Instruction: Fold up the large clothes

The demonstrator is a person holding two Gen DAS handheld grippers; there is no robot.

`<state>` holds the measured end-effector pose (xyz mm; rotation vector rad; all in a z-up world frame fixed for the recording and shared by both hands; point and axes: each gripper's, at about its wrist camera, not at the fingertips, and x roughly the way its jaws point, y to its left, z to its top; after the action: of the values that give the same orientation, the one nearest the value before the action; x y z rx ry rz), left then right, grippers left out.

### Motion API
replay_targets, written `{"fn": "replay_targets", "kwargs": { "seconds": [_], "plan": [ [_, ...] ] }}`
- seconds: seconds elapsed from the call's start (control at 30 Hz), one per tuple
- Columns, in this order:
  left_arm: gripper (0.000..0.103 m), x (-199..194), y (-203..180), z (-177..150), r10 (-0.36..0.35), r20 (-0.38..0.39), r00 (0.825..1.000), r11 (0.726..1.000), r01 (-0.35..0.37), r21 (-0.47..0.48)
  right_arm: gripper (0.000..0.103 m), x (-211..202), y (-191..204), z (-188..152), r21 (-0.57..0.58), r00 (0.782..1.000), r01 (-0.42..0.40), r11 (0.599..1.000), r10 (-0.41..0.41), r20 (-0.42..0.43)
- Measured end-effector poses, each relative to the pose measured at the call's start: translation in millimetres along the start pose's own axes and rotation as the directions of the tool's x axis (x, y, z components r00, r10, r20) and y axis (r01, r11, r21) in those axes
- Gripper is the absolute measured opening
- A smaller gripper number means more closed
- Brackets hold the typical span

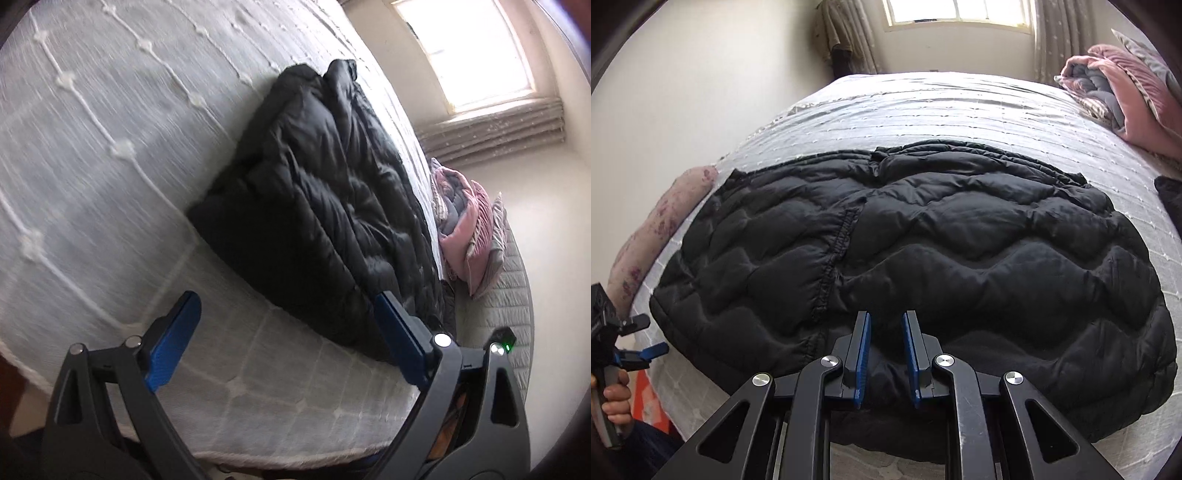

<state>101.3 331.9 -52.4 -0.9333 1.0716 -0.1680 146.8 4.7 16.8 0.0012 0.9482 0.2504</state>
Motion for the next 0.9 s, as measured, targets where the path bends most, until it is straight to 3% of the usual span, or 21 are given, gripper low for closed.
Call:
{"fn": "replay_targets", "kwargs": {
  "seconds": [0.17, 0.37, 0.47, 0.53, 0.67, 0.87, 0.9],
  "plan": [
    [0.094, 20.7, -16.3, -1.6, -0.008, 0.054, 0.999, 0.999, 0.01, -0.04, 0.018, 3.6, 0.9, -2.4, -0.006, 1.0, 0.002, 1.0, -0.002, -0.001],
    [0.093, 35.6, -30.3, 2.8, 0.037, 0.117, 0.992, 0.998, -0.032, -0.045, 0.018, 8.7, 3.4, -5.8, -0.043, 0.999, 0.04, 0.998, -0.04, -0.003],
    [0.087, 35.5, -29.5, 7.0, 0.021, 0.157, 0.987, 0.997, -0.009, -0.071, 0.018, 12.8, 2.5, -6.4, -0.037, 1.0, 0.024, 0.999, -0.025, -0.015],
    [0.077, 29.6, -21.3, 7.9, 0.003, 0.194, 0.981, 0.995, 0.017, -0.101, 0.018, 16.8, 3.2, -7.4, -0.038, 0.999, 0.024, 0.999, -0.024, -0.023],
    [0.074, 22.1, -10.1, 7.9, -0.057, 0.246, 0.967, 0.982, 0.099, -0.162, 0.018, 24.3, 7.8, -8.6, -0.05, 0.999, 0.024, 0.998, -0.026, -0.037],
    [0.074, 31.1, -20.0, 14.8, -0.075, 0.264, 0.962, 0.986, 0.111, -0.126, 0.018, 32.1, 8.4, -12.1, -0.046, 0.998, 0.026, 0.999, -0.028, -0.053],
    [0.066, 30.5, -22.4, 16.7, -0.082, 0.274, 0.958, 0.987, 0.117, -0.113, 0.018, 32.7, 8.4, -12.9, -0.046, 0.998, 0.027, 0.999, -0.029, -0.052]
  ]
}}
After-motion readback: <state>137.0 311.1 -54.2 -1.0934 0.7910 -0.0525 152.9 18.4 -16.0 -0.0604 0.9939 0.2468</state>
